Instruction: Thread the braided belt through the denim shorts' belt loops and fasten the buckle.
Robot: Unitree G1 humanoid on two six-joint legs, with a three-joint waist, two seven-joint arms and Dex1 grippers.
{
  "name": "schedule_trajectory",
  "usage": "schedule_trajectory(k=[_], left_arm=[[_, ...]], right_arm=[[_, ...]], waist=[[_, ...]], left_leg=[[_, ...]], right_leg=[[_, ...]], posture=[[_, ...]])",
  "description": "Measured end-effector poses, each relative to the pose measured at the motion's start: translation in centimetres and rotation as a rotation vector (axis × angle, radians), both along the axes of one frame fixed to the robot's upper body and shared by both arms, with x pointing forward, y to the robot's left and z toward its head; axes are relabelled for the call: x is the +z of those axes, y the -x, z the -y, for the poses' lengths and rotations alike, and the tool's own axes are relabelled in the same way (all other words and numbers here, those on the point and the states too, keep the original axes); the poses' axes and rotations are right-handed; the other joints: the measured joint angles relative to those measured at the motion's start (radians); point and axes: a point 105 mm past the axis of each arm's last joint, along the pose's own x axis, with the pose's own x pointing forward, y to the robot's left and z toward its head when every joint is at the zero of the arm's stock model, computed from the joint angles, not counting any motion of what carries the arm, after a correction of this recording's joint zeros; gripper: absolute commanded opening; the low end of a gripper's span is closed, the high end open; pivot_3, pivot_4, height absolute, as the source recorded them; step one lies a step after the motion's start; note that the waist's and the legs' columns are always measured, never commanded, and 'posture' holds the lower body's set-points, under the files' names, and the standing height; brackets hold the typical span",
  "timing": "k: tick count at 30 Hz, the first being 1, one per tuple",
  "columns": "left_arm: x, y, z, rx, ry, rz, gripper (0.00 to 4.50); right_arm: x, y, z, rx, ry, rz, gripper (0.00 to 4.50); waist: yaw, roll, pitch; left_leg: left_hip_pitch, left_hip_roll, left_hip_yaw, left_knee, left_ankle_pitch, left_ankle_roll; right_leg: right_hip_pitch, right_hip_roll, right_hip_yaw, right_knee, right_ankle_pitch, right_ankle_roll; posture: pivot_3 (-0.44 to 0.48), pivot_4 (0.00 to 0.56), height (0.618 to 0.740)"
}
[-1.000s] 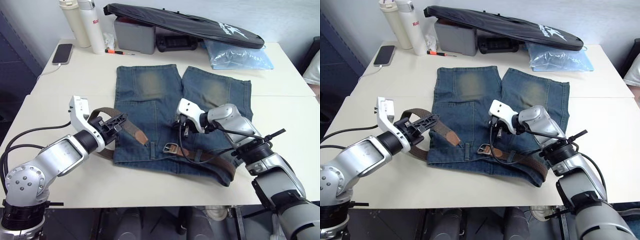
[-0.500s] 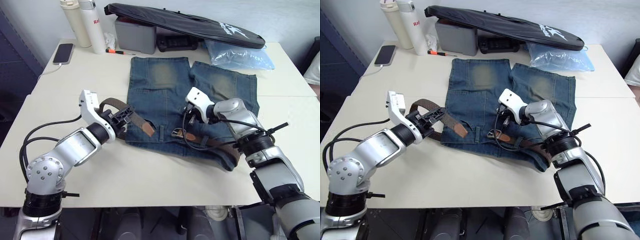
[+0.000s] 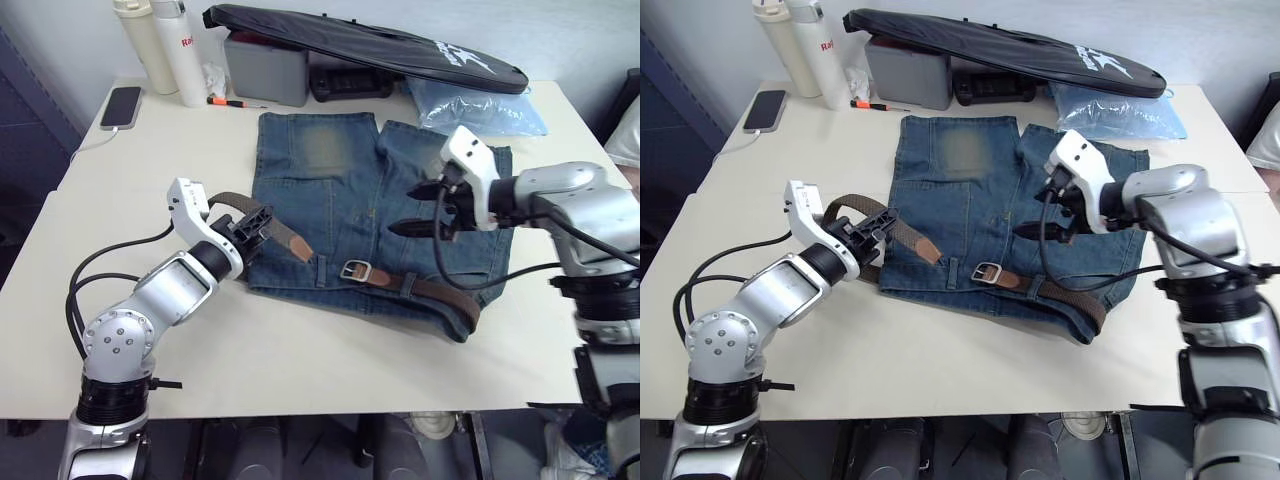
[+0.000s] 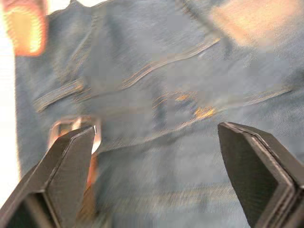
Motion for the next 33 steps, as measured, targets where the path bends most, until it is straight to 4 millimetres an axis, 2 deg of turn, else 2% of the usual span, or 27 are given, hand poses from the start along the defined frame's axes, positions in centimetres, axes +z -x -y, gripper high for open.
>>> schedule_trajectory(k=[3, 9, 15, 26, 33], left_arm=[[-1.7, 0.1, 0.2, 0.016, -0.031, -0.025, 0.00], [-3.2, 0.1, 1.0, 0.039, -0.077, -0.026, 0.00], [-3.9, -0.4, 1.4, 0.085, -0.089, -0.028, 0.00], [-3.8, -1.0, 1.1, 0.113, -0.200, 0.056, 0.00], [-3.4, -0.9, 2.3, 0.054, -0.305, 0.158, 0.00]], right_arm=[[0.7, 0.9, 0.9, -0.007, 0.034, -0.001, 4.45], [0.9, 3.0, 0.4, 0.047, 0.059, -0.038, 4.45], [1.0, 3.7, 0.5, 0.041, 0.076, -0.051, 4.45], [1.2, 4.4, 0.7, 0.040, 0.088, -0.069, 4.45], [1.2, 4.3, 0.6, 0.039, 0.081, -0.067, 4.45]], waist=[[-0.002, 0.000, 0.000], [0.001, 0.000, 0.000], [0.001, 0.000, 0.000], [0.001, 0.000, 0.000], [0.001, 0.000, 0.000]], left_leg=[[0.000, 0.000, 0.000, 0.000, 0.000, 0.000], [0.000, 0.000, 0.000, 0.000, 0.000, 0.000], [0.000, 0.000, 0.000, 0.001, 0.000, 0.000], [0.000, 0.000, 0.000, 0.001, 0.000, 0.000], [0.000, 0.000, 0.000, 0.001, 0.000, 0.000]], right_leg=[[0.000, 0.000, 0.000, 0.000, 0.000, 0.000], [0.000, 0.000, 0.000, 0.000, 0.000, 0.000], [0.000, 0.000, 0.000, 0.000, 0.000, 0.000], [0.000, 0.000, 0.000, 0.000, 0.000, 0.000], [0.000, 0.000, 0.000, 0.000, 0.000, 0.000]], posture=[[0.000, 0.150, 0.740], [0.000, 0.150, 0.740], [0.000, 0.150, 0.740], [0.000, 0.150, 0.740], [0.000, 0.150, 0.740]])
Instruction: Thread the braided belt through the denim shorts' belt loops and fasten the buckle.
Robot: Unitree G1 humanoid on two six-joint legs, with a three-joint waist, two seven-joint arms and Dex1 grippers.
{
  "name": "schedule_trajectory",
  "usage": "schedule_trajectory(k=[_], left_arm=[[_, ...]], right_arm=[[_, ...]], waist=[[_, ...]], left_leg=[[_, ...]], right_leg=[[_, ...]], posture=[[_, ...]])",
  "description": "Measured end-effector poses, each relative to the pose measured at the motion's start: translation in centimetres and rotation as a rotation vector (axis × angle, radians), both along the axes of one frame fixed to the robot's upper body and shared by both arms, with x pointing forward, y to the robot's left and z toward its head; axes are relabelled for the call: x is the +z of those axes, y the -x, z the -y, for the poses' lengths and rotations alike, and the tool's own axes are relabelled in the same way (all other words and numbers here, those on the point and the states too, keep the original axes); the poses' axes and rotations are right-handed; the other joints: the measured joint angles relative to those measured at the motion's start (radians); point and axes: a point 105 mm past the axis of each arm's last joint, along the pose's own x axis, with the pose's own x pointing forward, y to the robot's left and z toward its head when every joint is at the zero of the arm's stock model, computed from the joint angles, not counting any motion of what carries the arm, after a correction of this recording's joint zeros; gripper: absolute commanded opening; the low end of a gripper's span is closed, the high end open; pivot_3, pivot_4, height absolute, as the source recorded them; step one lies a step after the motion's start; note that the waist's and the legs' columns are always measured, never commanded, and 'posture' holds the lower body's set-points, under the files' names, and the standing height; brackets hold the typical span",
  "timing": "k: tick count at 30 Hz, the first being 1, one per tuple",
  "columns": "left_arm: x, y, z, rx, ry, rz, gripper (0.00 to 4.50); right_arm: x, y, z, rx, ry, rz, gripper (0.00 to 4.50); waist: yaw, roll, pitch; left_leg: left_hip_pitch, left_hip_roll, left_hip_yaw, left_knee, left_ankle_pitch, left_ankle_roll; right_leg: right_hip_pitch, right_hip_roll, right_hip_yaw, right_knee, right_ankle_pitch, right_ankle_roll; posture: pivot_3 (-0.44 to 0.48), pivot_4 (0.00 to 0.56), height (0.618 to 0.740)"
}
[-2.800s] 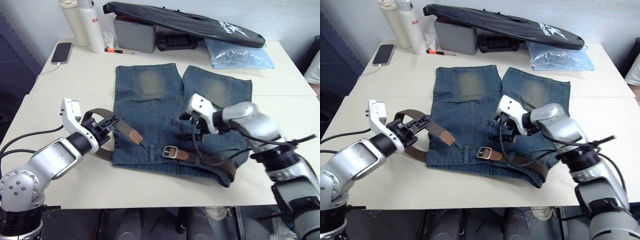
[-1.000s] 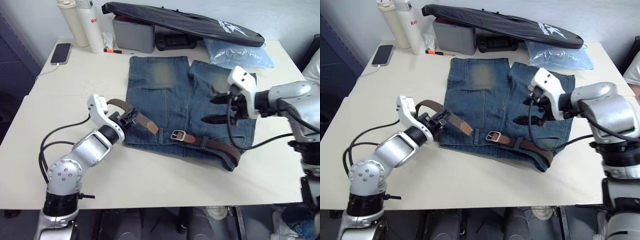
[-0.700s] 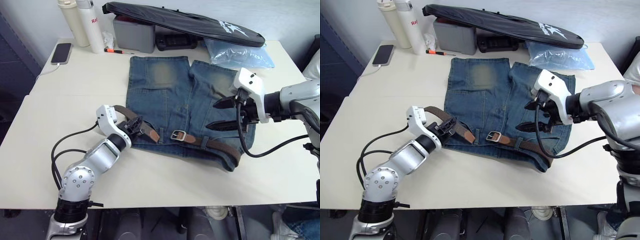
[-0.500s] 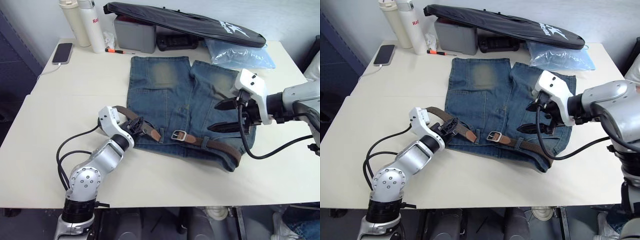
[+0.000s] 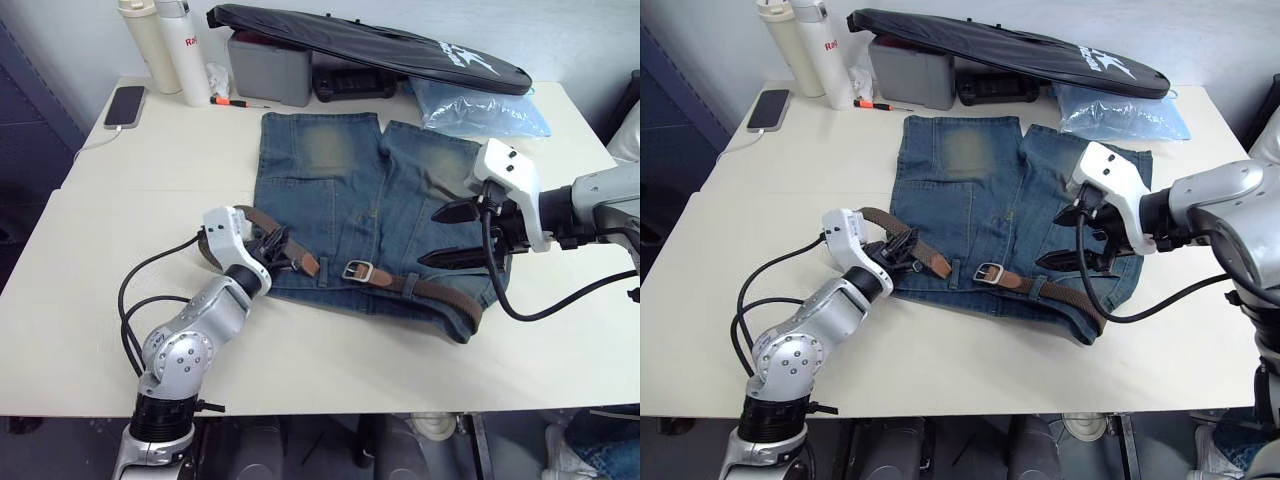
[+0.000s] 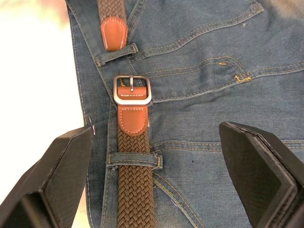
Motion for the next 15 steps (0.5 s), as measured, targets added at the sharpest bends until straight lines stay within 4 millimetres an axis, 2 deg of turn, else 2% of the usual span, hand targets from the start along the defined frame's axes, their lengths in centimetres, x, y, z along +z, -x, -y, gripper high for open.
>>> schedule_trajectory(k=[8, 10, 12, 15], left_arm=[[-0.5, 0.2, 1.0, -0.019, 0.018, -0.009, 0.00], [-1.8, -0.5, 0.5, 0.043, 0.075, -0.090, 0.00], [-4.0, -0.9, 0.0, 0.104, 0.110, -0.208, 0.00], [-4.5, -0.9, 0.1, 0.136, 0.164, -0.264, 0.00]], right_arm=[[0.1, -0.1, 0.3, -0.015, 0.010, 0.013, 4.45], [0.2, -0.1, 0.4, -0.021, 0.015, 0.020, 4.45], [0.3, -0.2, 0.5, -0.030, 0.020, 0.026, 4.45], [0.3, -0.2, 0.6, -0.035, 0.022, 0.028, 4.45]], waist=[[0.000, 0.000, 0.000], [0.001, 0.001, 0.000], [0.001, 0.000, 0.000], [0.001, 0.000, 0.000]], left_leg=[[0.000, 0.000, 0.000, 0.000, 0.000, 0.000], [0.000, 0.000, 0.000, 0.001, 0.000, 0.000], [0.000, 0.000, 0.000, 0.001, 0.000, 0.000], [0.000, 0.000, 0.000, 0.001, 0.000, 0.000]], right_leg=[[0.000, 0.000, 0.000, 0.000, 0.000, 0.000], [0.001, 0.000, 0.000, 0.000, 0.000, 0.000], [0.001, 0.000, 0.000, 0.000, 0.000, 0.000], [0.001, 0.000, 0.000, 0.000, 0.000, 0.000]], posture=[[0.000, 0.150, 0.740], [0.000, 0.150, 0.740], [0.000, 0.150, 0.740], [0.000, 0.150, 0.740]])
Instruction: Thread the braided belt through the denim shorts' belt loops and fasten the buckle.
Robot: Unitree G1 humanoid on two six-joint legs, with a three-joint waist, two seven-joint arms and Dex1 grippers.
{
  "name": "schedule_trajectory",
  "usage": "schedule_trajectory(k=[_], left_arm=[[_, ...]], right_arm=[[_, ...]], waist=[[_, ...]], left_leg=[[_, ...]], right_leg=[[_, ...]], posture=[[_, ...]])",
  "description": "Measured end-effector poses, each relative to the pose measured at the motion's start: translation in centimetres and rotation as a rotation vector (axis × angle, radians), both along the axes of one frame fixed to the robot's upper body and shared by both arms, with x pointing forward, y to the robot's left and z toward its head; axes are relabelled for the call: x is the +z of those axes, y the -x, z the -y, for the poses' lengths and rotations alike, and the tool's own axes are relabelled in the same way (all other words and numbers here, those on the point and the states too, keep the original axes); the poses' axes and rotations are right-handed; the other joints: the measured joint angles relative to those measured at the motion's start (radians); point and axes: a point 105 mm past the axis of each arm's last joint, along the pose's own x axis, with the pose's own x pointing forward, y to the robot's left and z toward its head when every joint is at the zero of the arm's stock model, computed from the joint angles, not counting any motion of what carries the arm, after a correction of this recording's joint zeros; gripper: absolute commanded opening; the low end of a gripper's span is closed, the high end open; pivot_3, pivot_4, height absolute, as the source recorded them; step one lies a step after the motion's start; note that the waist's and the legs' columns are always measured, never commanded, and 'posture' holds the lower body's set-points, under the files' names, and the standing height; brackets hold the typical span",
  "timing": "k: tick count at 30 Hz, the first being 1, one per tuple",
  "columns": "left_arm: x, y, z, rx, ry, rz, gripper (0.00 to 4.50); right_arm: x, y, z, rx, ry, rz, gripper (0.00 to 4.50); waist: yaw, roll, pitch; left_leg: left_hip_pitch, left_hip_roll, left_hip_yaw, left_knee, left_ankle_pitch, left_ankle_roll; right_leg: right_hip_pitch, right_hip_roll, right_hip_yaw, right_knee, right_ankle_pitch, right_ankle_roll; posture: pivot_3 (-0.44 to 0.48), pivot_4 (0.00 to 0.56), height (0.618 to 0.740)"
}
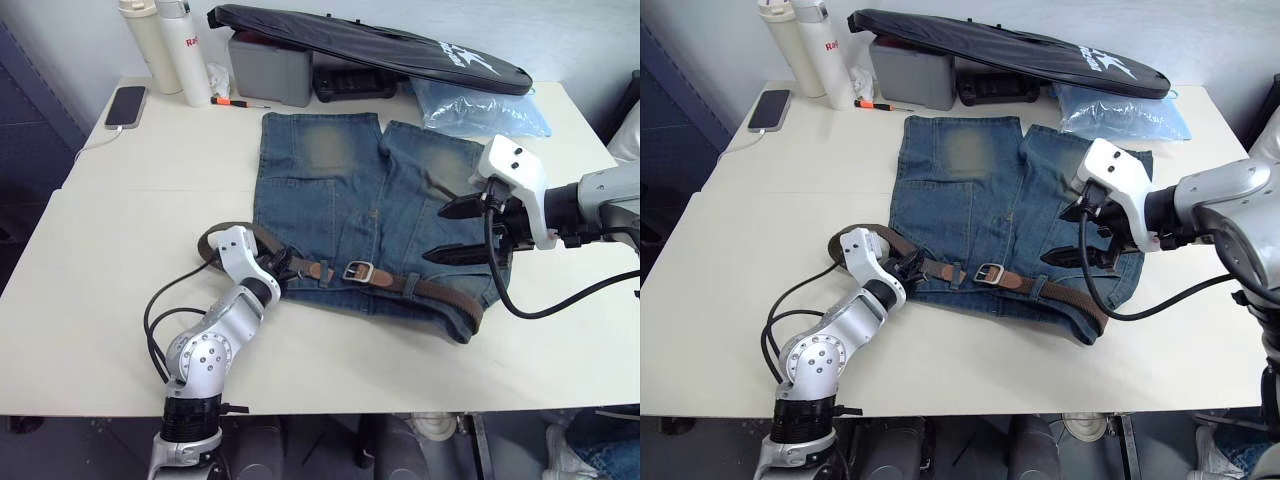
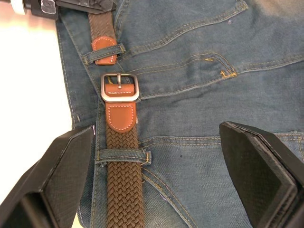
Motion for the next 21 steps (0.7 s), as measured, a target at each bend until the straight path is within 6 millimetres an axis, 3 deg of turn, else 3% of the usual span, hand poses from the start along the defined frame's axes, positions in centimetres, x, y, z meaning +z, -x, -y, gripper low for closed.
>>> schedule_trajectory(k=[12, 21], left_arm=[[0.3, -0.7, 2.3, -0.020, 0.131, -0.058, 0.00], [0.7, -0.2, 4.4, -0.188, 0.000, -0.064, 0.00]], right_arm=[[0.3, 0.0, 0.4, -0.016, 0.013, 0.009, 4.45], [0.4, -0.1, 0.3, -0.010, 0.014, 0.021, 4.45]], waist=[[0.024, 0.000, 0.000], [0.026, 0.000, 0.000]], left_leg=[[0.000, 0.000, 0.000, 0.002, 0.000, 0.000], [-0.001, 0.000, 0.000, 0.002, 0.000, 0.000]], right_leg=[[0.001, 0.000, 0.000, 0.000, 0.000, 0.000], [0.000, 0.000, 0.000, 0.000, 0.000, 0.000]], posture=[[0.000, 0.150, 0.740], [0.000, 0.150, 0.740]])
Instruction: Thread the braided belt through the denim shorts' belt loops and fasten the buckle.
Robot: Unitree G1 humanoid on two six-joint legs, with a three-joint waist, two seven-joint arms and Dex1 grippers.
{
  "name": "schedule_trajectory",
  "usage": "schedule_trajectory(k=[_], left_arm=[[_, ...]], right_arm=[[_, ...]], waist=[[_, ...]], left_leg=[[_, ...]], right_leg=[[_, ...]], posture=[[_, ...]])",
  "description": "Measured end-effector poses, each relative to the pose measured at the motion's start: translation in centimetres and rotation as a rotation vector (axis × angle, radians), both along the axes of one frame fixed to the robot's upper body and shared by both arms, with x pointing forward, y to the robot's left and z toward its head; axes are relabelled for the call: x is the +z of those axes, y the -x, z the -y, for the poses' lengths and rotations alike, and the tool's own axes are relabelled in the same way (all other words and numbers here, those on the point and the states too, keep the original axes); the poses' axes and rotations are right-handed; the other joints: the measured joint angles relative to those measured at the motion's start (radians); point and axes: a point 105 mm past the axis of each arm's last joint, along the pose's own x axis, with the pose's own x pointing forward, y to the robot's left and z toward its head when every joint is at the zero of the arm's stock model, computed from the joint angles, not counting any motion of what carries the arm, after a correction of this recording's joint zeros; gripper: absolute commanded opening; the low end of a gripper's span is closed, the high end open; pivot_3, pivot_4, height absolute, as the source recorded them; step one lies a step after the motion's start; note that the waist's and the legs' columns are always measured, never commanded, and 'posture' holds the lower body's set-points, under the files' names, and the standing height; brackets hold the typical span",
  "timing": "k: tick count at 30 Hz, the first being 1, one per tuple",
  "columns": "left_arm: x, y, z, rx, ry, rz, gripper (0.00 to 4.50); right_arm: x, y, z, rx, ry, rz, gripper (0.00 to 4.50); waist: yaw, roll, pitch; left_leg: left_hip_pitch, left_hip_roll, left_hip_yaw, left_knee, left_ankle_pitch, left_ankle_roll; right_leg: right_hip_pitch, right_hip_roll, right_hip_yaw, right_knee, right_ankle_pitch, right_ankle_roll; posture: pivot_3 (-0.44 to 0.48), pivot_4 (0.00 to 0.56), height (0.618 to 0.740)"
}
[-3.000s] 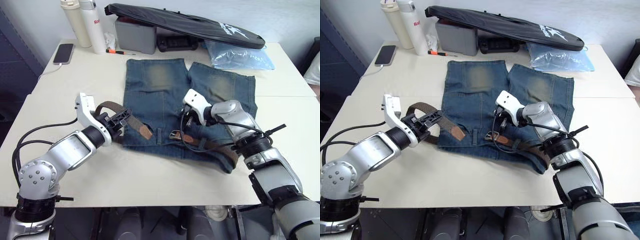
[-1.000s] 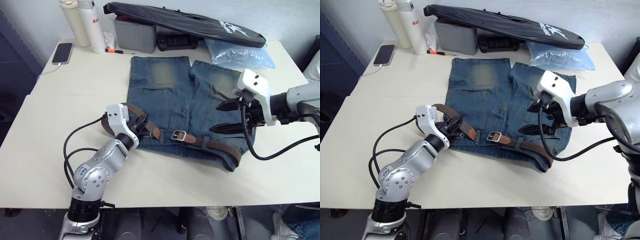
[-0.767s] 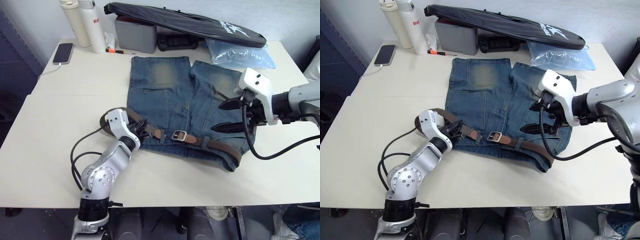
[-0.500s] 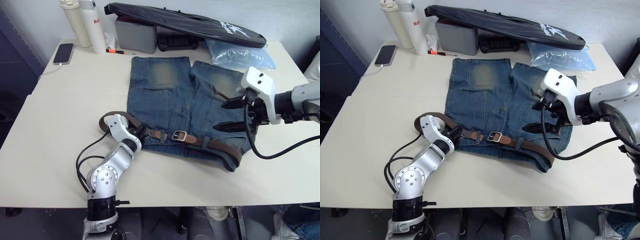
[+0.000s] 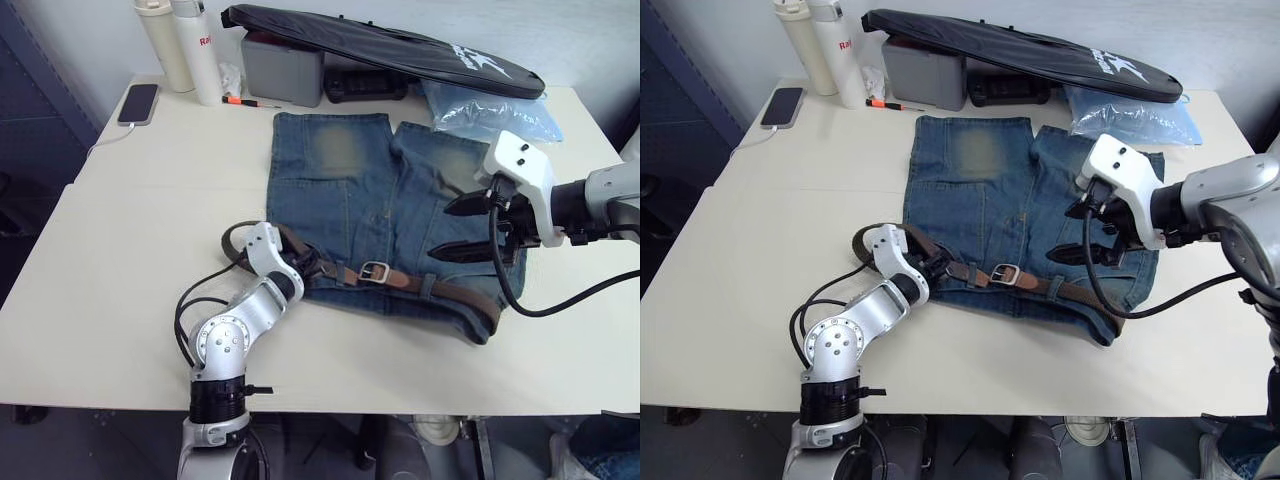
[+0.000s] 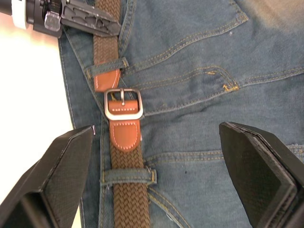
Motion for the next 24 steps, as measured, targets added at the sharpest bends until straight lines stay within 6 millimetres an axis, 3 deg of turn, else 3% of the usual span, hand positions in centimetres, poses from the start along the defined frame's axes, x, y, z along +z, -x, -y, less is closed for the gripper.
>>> schedule_trajectory(k=[6, 13, 14, 16, 22, 24], left_arm=[[0.9, -0.1, 0.7, -0.047, -0.031, 0.025, 0.00], [0.4, 0.9, 1.7, -0.158, -0.091, 0.001, 0.00], [0.3, 1.0, 1.7, -0.174, -0.103, 0.000, 0.88], [0.4, 1.4, 1.6, -0.204, -0.122, 0.004, 1.56], [1.2, 2.9, 0.3, -0.343, -0.184, 0.020, 4.26], [1.9, 3.5, -0.6, -0.399, -0.229, 0.036, 4.42]], right_arm=[[-0.1, -0.2, -0.2, 0.000, -0.008, 0.009, 4.45], [-0.1, -0.3, -0.4, 0.000, -0.014, 0.014, 4.45], [-0.2, -0.3, -0.5, 0.003, -0.017, 0.013, 4.50], [-0.2, -0.3, -0.6, 0.005, -0.021, 0.014, 4.50], [-0.2, -0.3, -0.9, 0.021, -0.026, 0.018, 4.50], [-0.2, -0.3, -1.0, 0.031, -0.026, 0.024, 4.50]], waist=[[-0.001, 0.000, 0.000], [-0.002, 0.000, 0.000], [-0.002, 0.000, 0.000], [-0.003, 0.000, 0.000], [-0.007, 0.000, 0.000], [-0.008, 0.000, 0.000]], left_leg=[[0.000, 0.000, 0.000, 0.000, 0.000, 0.000], [0.000, 0.000, 0.000, 0.000, 0.000, 0.000], [0.000, 0.000, 0.000, 0.000, 0.000, 0.000], [0.000, 0.000, 0.000, 0.000, 0.000, 0.000], [0.000, 0.000, 0.000, 0.000, 0.000, 0.000], [0.000, 0.000, 0.000, -0.001, 0.000, 0.000]], right_leg=[[0.000, 0.000, 0.000, 0.000, 0.000, 0.000], [0.000, 0.000, 0.000, 0.000, 0.000, 0.000], [0.000, 0.000, 0.000, 0.000, 0.000, 0.000], [0.000, 0.000, 0.000, 0.000, 0.000, 0.000], [-0.001, 0.000, 0.000, 0.001, 0.000, 0.000], [-0.001, 0.000, 0.000, 0.001, 0.000, 0.000]], posture=[[0.000, 0.150, 0.740], [0.000, 0.150, 0.740], [0.000, 0.150, 0.740], [0.000, 0.150, 0.740], [0.000, 0.150, 0.740], [0.000, 0.150, 0.740]])
